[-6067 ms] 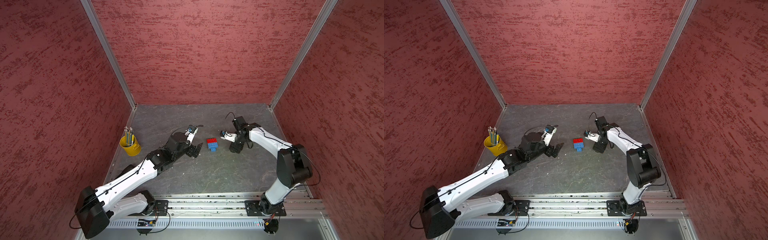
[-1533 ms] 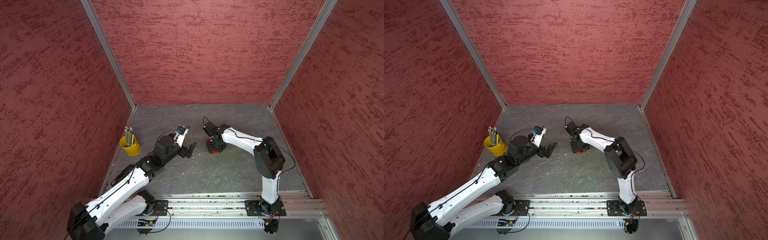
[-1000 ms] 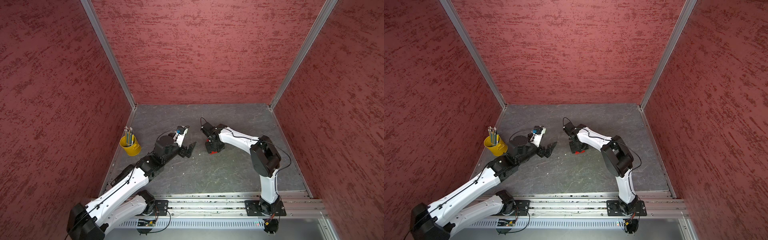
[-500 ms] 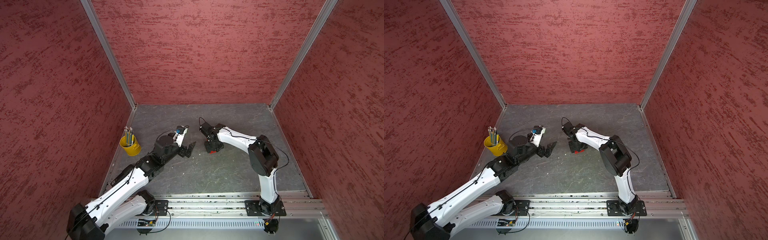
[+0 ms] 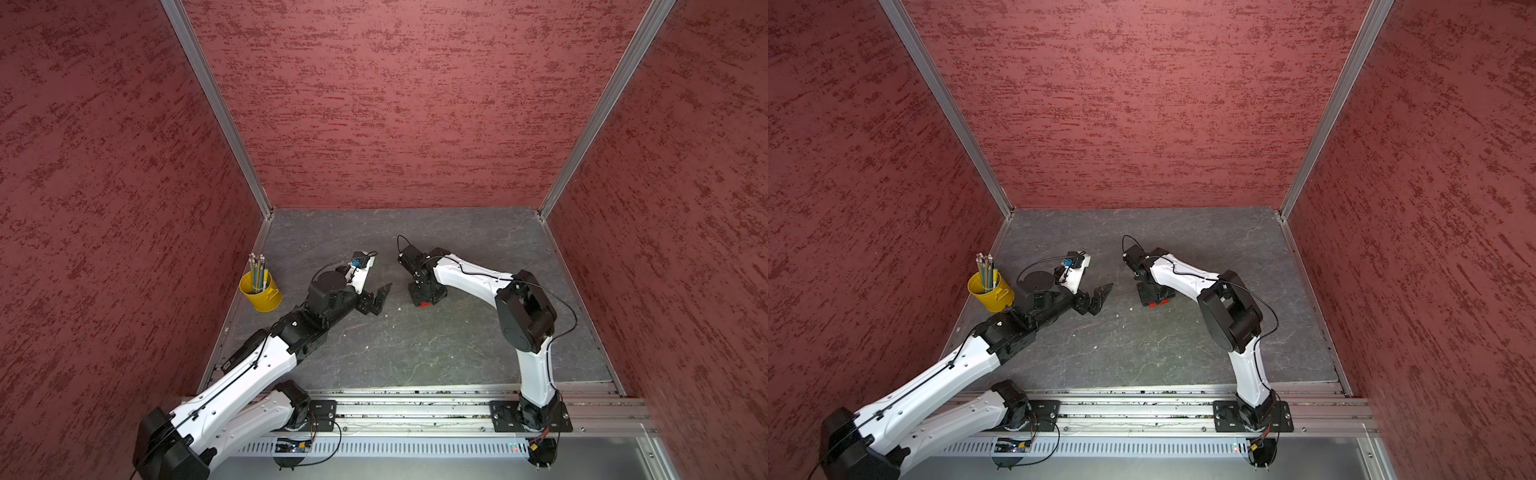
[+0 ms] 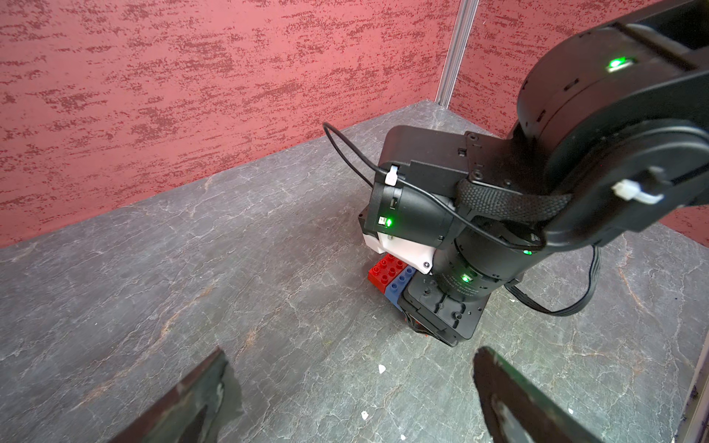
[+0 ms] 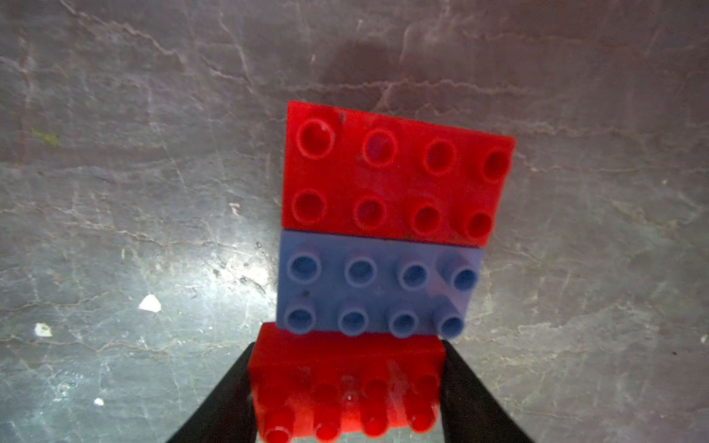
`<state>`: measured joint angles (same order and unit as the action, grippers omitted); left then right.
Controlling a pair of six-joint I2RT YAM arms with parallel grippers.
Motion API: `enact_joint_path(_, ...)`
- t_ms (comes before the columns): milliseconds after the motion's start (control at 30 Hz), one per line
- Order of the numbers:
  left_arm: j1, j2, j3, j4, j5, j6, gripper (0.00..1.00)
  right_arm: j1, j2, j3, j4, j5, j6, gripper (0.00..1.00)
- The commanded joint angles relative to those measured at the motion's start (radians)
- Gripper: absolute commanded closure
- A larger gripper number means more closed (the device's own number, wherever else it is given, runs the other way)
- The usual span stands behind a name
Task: Assemble a rectangle with lego
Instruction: Assemble the lego brick with the lego brick.
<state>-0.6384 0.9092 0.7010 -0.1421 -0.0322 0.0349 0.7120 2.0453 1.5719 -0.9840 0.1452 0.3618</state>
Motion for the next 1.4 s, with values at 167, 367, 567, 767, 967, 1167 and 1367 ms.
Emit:
enact_joint_path(167,0.008,-0.006,-0.011,0.002,0.001,0.005,0.00,-0.001,0.022,-0.004,-0.027,0.024,-0.003,0.49)
enact_joint_path(367,0.008,-0.002,-0.011,0.004,0.006,0.003,0.00,-0.010,0.015,-0.019,-0.021,0.026,-0.003,0.49)
enact_joint_path(567,0.008,0.001,-0.011,0.004,0.007,0.003,0.00,-0.017,-0.006,-0.029,-0.013,0.021,0.000,0.49)
enact_joint_path(767,0.009,0.003,-0.011,0.004,0.008,0.003,0.00,-0.023,-0.030,-0.033,0.009,-0.016,-0.005,0.49)
enact_joint_path(967,0.009,0.001,-0.012,0.002,0.009,0.003,0.00,-0.027,-0.050,-0.023,0.034,-0.054,-0.004,0.48)
enact_joint_path(1167,0.009,-0.001,-0.012,0.001,0.005,0.005,0.00,-0.033,-0.035,-0.035,0.043,-0.052,-0.007,0.48)
enact_joint_path(1367,0.009,0.003,-0.012,0.001,0.005,0.007,0.00,-0.048,-0.031,-0.052,0.053,-0.054,-0.013,0.48)
